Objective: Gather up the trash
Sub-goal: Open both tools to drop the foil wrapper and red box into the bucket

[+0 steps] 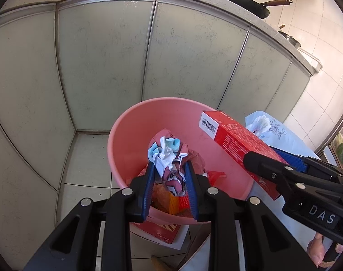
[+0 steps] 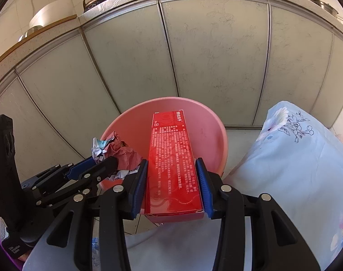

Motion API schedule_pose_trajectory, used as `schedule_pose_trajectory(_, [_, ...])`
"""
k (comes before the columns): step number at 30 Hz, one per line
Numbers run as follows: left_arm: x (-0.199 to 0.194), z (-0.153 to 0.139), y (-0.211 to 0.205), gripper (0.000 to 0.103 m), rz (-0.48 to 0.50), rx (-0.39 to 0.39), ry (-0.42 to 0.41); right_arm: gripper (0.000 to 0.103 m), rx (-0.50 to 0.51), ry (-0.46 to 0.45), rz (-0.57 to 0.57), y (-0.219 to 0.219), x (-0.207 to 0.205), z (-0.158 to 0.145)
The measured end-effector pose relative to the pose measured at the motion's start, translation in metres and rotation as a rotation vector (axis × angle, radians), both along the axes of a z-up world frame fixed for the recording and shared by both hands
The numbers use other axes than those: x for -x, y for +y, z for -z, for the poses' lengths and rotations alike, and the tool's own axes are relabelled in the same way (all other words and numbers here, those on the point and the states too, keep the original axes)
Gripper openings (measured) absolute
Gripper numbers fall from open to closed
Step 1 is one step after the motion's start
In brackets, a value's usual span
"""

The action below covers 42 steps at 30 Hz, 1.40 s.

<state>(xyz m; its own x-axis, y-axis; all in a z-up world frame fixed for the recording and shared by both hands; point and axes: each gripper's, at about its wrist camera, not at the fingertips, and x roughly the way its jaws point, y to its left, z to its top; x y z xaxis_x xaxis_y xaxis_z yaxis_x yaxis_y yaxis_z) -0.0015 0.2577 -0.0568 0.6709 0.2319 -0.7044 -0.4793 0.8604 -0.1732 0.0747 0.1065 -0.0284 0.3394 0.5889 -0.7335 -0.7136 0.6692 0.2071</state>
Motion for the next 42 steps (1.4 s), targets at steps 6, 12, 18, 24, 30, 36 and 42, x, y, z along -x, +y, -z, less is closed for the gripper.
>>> schedule_pose_trajectory(6, [-0.006,0.006,0.003,0.027,-0.006,-0.001,0.022,0.043,0.014,0.019,-0.004,0.009,-0.006,0.006])
schedule_pose_trajectory(12, [-0.008,0.015,0.01,0.027,-0.013,0.03,0.038,0.043,0.045,0.029,-0.009,0.02,-0.014,0.014])
schedule_pose_trajectory(18, [-0.014,0.022,0.014,0.027,-0.01,0.051,0.063,0.043,0.074,0.045,-0.015,0.03,-0.018,0.019])
schedule_pose_trajectory(24, [-0.017,0.026,0.013,0.028,-0.004,0.051,0.085,0.043,0.105,0.049,-0.021,0.036,-0.018,0.027])
schedule_pose_trajectory(30, [-0.02,0.026,0.01,0.03,0.006,0.038,0.096,0.043,0.115,0.049,-0.007,0.036,-0.021,0.029])
schedule_pose_trajectory(36, [-0.021,0.025,0.006,0.041,0.015,0.032,0.092,0.043,0.089,0.08,-0.002,0.032,-0.023,0.03])
schedule_pose_trajectory(42, [-0.016,0.024,0.006,0.045,0.023,0.046,0.08,0.044,0.058,0.08,-0.005,0.026,-0.024,0.027])
